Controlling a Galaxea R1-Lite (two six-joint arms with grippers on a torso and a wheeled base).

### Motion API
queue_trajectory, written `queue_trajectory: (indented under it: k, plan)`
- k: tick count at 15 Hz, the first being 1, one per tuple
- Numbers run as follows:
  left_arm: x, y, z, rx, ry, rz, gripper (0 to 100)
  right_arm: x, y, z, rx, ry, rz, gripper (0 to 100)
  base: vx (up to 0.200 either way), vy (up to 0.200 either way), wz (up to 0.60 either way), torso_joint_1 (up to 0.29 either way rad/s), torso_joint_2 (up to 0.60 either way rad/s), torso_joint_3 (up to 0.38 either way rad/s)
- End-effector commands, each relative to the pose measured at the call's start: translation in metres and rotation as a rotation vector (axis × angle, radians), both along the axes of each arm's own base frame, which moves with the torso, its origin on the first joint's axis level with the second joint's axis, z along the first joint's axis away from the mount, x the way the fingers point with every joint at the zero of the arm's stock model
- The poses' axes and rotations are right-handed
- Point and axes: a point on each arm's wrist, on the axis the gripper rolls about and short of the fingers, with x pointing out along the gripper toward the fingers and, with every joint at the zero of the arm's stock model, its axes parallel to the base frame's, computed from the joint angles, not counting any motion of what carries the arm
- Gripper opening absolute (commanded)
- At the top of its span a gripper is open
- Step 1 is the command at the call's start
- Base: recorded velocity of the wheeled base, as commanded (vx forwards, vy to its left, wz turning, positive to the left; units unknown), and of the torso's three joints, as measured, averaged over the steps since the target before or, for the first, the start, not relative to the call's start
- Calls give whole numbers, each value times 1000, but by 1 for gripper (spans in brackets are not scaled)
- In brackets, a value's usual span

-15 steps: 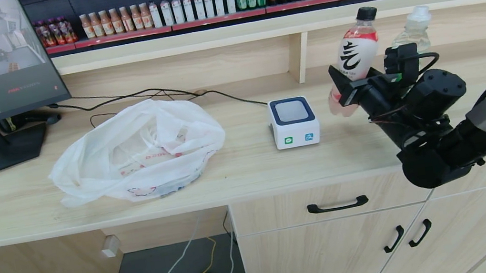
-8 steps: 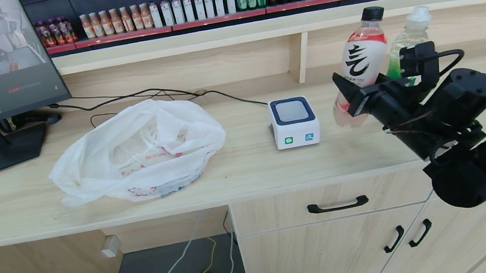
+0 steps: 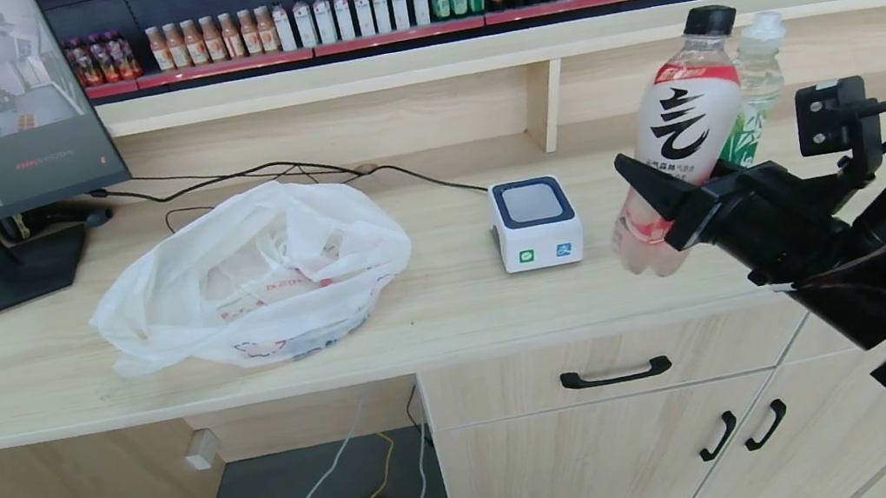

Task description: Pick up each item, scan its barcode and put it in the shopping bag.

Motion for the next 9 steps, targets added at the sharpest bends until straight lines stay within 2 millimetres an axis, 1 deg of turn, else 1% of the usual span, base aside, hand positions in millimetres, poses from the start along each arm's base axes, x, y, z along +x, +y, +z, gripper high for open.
queue_trajectory:
  k: [1,3,4,5,9]
  plan:
    - [0,0,0,0,0,0,100,-12,-2,11,11,-32,25,0,0,0,0,0,0,0]
    - [0,0,0,0,0,0,100,-21,-5,7,5,-15,33,0,0,0,0,0,0,0]
    - [0,0,0,0,0,0,100,-32,-9,3,9,15,46,0,0,0,0,0,0,0]
    - [0,0,0,0,0,0,100,-38,-11,2,16,28,51,0,0,0,0,0,0,0]
    - [0,0,0,0,0,0,100,-56,-15,3,65,48,87,0,0,0,0,0,0,0]
